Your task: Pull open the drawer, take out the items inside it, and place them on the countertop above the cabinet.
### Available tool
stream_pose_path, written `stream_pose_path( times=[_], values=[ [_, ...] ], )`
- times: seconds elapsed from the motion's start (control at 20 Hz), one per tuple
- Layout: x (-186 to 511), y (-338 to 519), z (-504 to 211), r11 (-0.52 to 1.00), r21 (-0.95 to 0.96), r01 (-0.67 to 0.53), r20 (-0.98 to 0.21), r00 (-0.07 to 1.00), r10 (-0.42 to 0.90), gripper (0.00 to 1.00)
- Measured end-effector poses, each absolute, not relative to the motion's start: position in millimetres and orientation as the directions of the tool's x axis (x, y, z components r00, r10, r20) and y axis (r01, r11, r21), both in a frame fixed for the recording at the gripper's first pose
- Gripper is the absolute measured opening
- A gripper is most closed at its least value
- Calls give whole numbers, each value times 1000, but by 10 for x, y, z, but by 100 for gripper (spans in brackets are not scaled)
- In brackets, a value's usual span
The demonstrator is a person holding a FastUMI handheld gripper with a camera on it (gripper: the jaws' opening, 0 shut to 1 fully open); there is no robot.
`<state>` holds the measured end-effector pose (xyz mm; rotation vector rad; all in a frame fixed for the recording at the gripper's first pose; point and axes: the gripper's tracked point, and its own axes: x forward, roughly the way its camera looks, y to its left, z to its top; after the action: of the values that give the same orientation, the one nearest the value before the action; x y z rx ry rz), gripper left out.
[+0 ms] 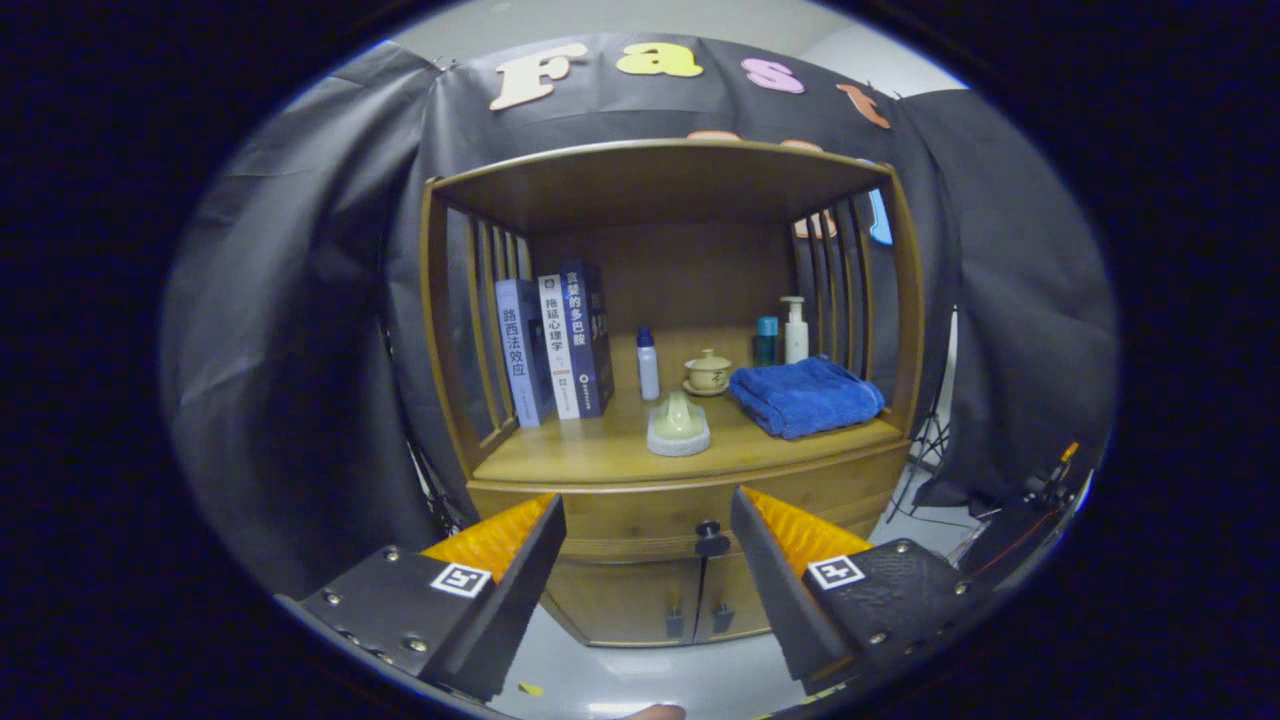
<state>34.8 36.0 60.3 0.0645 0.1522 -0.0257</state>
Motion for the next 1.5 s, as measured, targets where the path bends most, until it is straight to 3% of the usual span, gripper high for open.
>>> stream_pose_path(
  times=[0.3,0.6,1.5],
  values=[
    [-132,73,998,992,76,103,-54,994,-99,99],
    [-336,-184,943,986,86,142,-57,989,-137,99],
    [-157,254,983,996,86,13,-46,999,-9,99]
  ],
)
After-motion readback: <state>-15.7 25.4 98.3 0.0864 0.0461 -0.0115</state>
